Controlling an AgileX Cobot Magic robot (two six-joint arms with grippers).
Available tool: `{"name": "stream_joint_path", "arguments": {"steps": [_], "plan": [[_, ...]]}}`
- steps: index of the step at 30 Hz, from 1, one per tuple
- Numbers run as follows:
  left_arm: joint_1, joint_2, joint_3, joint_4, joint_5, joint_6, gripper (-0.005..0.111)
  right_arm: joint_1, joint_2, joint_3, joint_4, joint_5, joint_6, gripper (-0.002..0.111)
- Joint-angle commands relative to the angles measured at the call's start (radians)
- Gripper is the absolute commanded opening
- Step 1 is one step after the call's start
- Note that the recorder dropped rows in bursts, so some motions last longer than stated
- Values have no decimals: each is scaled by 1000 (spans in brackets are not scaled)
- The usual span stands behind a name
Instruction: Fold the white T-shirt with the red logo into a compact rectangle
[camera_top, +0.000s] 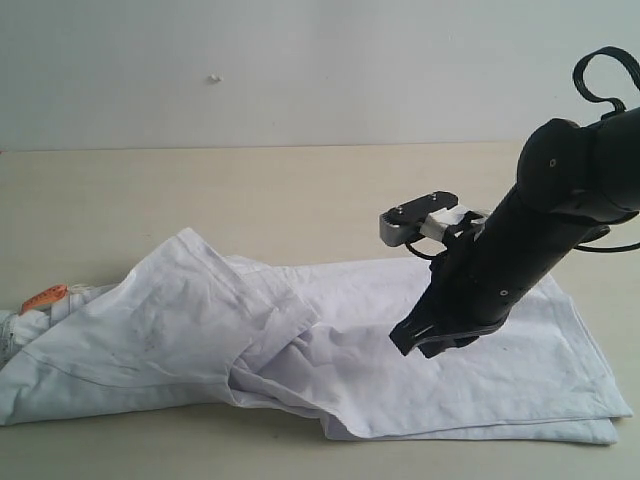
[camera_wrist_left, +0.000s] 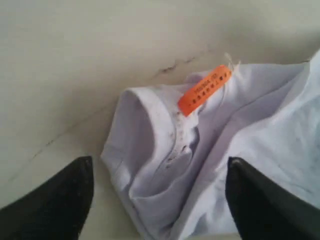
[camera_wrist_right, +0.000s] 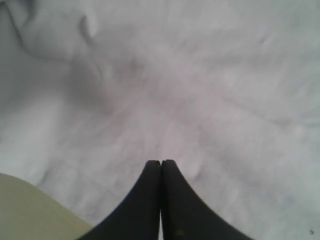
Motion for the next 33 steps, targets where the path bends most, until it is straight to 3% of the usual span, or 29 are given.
{"name": "stream_joint_path", "arguments": {"steps": [1,14,21,25,29,33], "plan": [[28,44,5,16,67,-28,79,0,-9,3,15,4,-5,0],[25,262,5,-44,90,22,83,0,-9,3,25,11,-20,0],[25,336,5,-191,243,233,82,0,-9,3,25,13,-19,0],[13,354,5,-213,263,250,79,0,-9,3,25,13,-19,0],[-22,362,5,-242,253,250,53,0,-9,3,25,11,-19,0],[-32,362,5,-292,252,288,-1,0,-9,3,25,11,-19,0]]}}
